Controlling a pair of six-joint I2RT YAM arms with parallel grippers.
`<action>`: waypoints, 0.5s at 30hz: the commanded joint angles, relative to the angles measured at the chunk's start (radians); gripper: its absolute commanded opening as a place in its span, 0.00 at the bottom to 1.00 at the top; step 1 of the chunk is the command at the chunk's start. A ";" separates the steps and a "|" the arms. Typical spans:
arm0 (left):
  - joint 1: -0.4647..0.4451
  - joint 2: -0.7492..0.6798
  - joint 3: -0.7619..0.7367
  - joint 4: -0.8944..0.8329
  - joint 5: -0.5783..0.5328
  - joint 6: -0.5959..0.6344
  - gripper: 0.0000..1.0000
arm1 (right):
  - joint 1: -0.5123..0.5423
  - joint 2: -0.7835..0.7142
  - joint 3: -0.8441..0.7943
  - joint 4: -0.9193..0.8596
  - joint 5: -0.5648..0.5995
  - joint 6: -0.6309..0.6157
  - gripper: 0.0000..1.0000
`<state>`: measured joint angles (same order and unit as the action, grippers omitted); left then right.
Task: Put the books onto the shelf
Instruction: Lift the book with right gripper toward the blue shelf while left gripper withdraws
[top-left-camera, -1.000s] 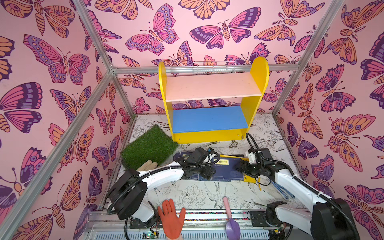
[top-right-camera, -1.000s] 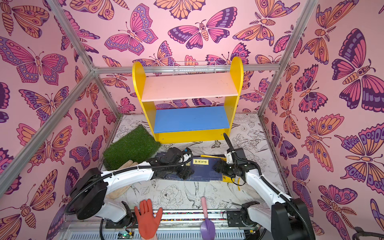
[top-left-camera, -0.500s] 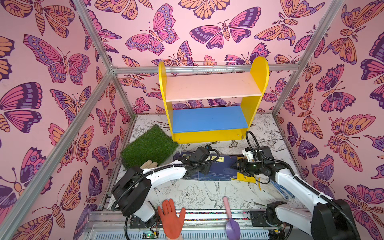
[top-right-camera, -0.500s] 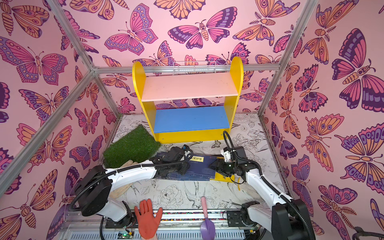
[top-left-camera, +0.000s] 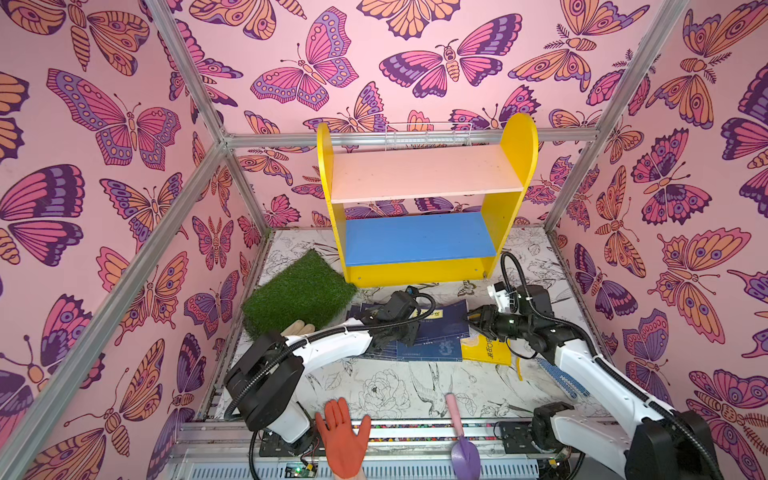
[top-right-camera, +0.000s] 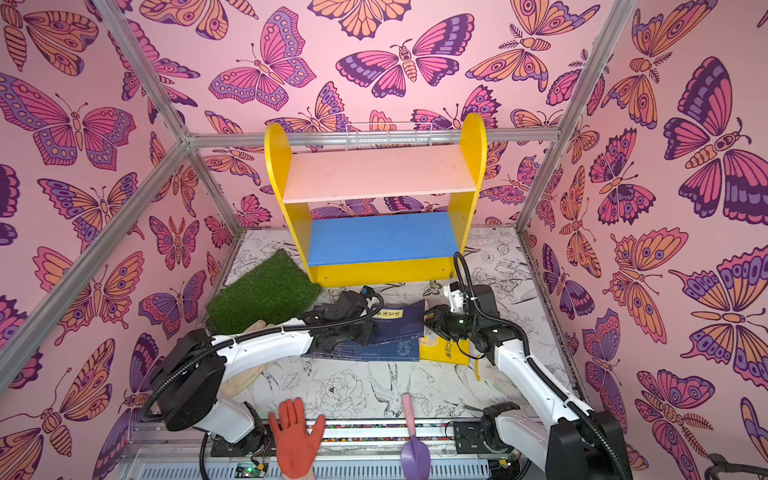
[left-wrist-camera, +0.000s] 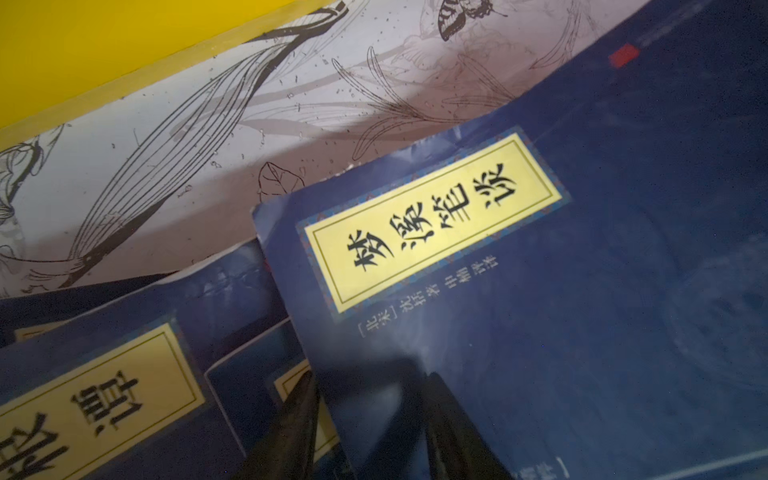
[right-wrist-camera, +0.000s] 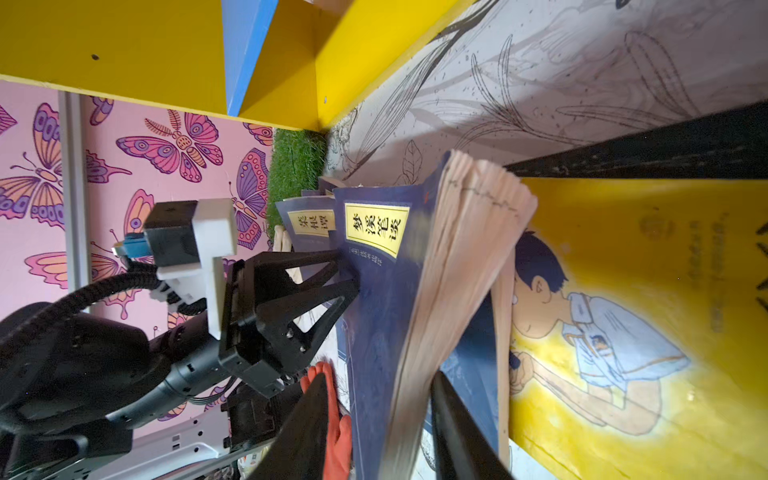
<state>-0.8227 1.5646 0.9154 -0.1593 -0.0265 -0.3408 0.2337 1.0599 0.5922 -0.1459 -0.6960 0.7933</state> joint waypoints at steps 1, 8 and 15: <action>0.024 0.032 -0.069 -0.070 0.020 -0.009 0.44 | 0.015 -0.021 0.036 0.070 -0.012 0.032 0.38; 0.057 -0.046 -0.134 0.049 0.083 -0.022 0.44 | 0.079 0.013 0.052 0.074 0.021 0.025 0.31; 0.113 -0.133 -0.200 0.115 0.074 -0.087 0.49 | 0.084 -0.003 0.059 0.050 0.076 0.003 0.01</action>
<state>-0.7391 1.4563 0.7666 -0.0143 0.0608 -0.3790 0.3080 1.0786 0.6109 -0.1097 -0.6552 0.8093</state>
